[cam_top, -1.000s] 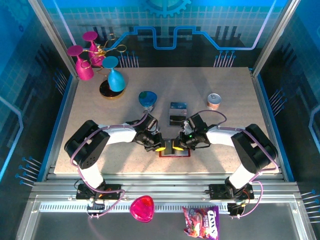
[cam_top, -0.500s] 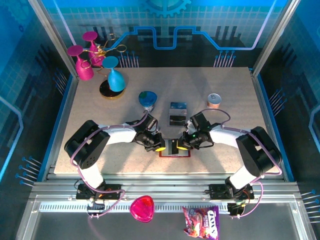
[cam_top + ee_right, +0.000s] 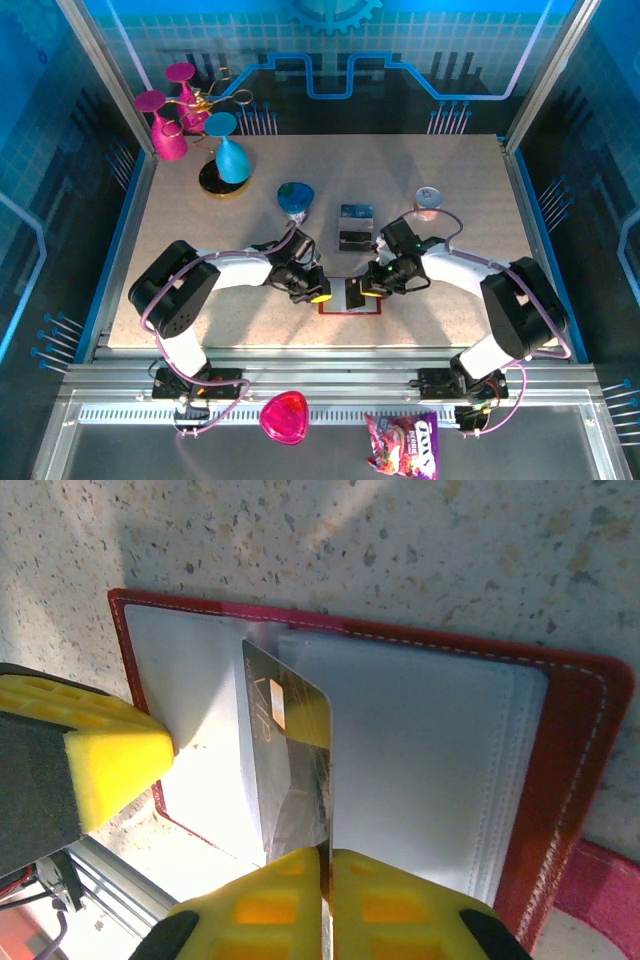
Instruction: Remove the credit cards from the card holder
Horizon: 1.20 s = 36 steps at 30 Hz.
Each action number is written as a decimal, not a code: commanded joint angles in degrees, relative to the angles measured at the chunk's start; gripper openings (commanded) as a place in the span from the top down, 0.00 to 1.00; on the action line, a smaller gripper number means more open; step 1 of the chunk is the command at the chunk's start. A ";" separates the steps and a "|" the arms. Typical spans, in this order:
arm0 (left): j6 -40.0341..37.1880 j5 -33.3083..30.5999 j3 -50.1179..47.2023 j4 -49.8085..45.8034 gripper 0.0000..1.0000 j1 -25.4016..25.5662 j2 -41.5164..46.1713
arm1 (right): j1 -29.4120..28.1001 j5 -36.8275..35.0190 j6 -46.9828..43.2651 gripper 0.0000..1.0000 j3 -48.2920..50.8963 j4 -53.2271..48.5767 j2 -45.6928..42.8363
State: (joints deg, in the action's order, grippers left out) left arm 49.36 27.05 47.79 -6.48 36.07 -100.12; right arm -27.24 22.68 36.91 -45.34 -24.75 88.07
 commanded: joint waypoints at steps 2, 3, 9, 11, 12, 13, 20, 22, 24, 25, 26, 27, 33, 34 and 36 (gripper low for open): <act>-0.06 -1.23 -2.21 -2.79 0.88 0.18 -0.10 | 0.75 -1.98 -1.35 0.92 -1.64 -3.97 -1.85; 0.02 -1.31 -2.21 -2.71 0.88 0.22 0.08 | 0.70 -2.07 -1.40 0.93 -1.83 -4.18 -2.03; 0.30 -1.30 -2.55 -2.23 0.88 0.21 0.30 | 0.31 -2.99 -1.31 0.94 -2.66 -5.13 -2.66; 0.29 -1.27 -2.71 -2.05 0.88 0.22 0.39 | -0.05 -2.99 -1.09 0.94 -3.02 -5.16 -2.32; 0.36 -1.24 -2.82 -1.96 0.88 0.22 0.40 | -0.29 -3.03 -0.96 0.94 -3.17 -5.12 -2.16; 0.36 -1.21 -2.86 -1.89 0.88 0.22 0.45 | -0.65 -3.01 -0.67 0.94 -3.28 -4.83 -1.96; 0.56 -1.08 -3.26 -1.17 0.88 0.22 0.36 | -3.63 -3.29 1.35 0.89 -4.62 -3.90 -0.17; 0.56 -0.99 -3.32 -1.08 0.88 0.22 0.32 | -4.26 -3.72 1.80 0.87 -4.75 -4.20 0.23; 0.56 -1.03 -3.32 -0.92 0.88 0.22 0.30 | -4.83 -3.99 2.18 0.87 -4.67 -4.34 0.43; 0.56 -0.97 -3.44 -0.90 0.88 0.22 0.27 | -4.96 -4.16 2.41 0.87 -4.75 -4.42 0.48; 0.56 -0.94 -3.46 -0.84 0.88 0.20 0.27 | -5.17 -4.43 2.54 0.87 -4.71 -4.51 0.52; 0.56 -1.02 -3.41 -0.82 0.88 0.21 0.28 | -5.27 -4.53 2.62 0.87 -4.70 -4.56 0.64; 0.56 -0.93 -3.54 -0.79 0.88 0.22 0.37 | -5.36 -5.12 2.73 0.92 -4.70 -4.78 0.05; 0.56 -0.88 -3.54 -0.81 0.88 0.22 0.44 | -5.36 -5.28 2.73 0.92 -4.70 -4.98 -0.08; 0.63 -0.86 -3.40 -0.91 0.88 0.22 0.52 | -5.36 -5.45 2.64 0.92 -6.40 -5.33 -0.40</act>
State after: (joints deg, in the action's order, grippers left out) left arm 49.54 27.27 46.15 -3.97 36.07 -99.50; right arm -31.94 18.15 38.98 -49.32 -28.36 88.09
